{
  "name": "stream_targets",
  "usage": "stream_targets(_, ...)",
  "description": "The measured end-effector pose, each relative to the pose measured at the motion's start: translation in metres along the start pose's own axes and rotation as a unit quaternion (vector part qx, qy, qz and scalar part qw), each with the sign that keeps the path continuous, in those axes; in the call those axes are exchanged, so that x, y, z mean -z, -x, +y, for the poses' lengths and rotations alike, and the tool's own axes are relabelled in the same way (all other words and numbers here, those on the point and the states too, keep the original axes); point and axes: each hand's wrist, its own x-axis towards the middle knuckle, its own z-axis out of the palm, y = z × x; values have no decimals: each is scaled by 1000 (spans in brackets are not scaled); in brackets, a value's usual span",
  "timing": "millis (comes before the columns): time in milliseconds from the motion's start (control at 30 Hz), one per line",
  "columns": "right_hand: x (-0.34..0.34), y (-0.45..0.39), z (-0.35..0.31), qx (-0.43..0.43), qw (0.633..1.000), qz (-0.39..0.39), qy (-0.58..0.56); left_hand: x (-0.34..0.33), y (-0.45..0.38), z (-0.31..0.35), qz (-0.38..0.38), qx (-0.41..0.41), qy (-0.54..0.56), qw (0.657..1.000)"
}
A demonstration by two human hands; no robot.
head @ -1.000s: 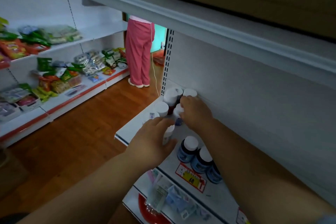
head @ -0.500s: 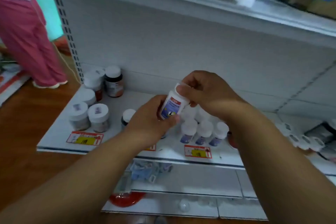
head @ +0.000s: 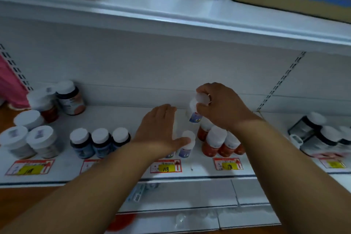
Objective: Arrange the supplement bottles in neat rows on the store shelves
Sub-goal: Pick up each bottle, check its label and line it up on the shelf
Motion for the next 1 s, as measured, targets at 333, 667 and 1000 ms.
stream_targets(333, -70, -36, 26, 80, 980, -170, 67, -44, -12, 10, -72, 46, -186, 979)
stream_targets(667, -78, -43, 24, 85, 976, -176, 100, -50, -13, 8, -61, 50, -197, 977)
stream_targets(1000, -78, -41, 19, 81, 979, -144, 117, -37, -13, 11, -58, 45, -159, 985)
